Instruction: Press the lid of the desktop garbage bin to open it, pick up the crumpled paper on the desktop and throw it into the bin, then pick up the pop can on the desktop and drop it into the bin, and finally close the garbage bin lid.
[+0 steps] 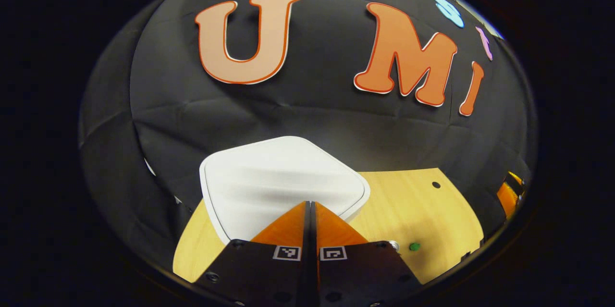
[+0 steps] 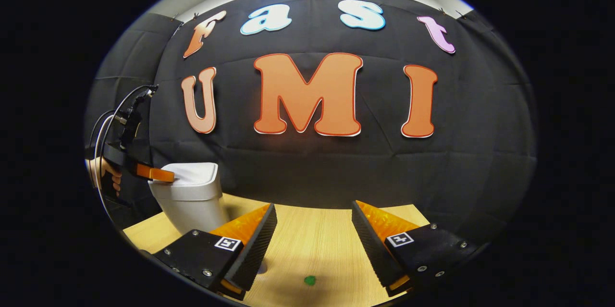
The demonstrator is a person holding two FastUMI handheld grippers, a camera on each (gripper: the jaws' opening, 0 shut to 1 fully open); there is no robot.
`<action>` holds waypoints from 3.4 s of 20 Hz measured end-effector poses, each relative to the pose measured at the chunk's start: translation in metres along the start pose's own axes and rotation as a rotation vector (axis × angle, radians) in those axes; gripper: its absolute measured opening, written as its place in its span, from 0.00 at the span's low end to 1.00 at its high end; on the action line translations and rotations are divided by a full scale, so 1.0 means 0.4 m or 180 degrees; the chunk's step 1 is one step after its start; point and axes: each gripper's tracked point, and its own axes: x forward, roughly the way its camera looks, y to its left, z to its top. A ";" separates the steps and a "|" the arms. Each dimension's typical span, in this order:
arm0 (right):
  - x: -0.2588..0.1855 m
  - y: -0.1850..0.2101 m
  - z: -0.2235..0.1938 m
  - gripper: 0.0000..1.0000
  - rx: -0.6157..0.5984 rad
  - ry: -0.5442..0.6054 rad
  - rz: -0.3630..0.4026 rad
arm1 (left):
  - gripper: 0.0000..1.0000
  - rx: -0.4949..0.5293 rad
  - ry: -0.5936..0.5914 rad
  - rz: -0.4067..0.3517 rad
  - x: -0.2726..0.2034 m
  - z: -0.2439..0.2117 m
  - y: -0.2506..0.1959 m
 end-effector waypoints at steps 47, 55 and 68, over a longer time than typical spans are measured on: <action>0.007 -0.009 -0.398 0.94 0.0137 0.1345 0.0101 | 0.94 0.0205 -0.1140 0.0072 -0.151 0.043 -0.136; 0.047 0.013 -0.635 0.95 0.0269 0.2361 0.0250 | 0.95 0.0177 -0.0819 0.0117 -0.095 -0.047 -0.063; 0.111 0.016 -0.741 0.86 0.0222 0.2883 0.0134 | 0.95 0.0059 -0.0746 -0.0064 -0.086 -0.062 -0.058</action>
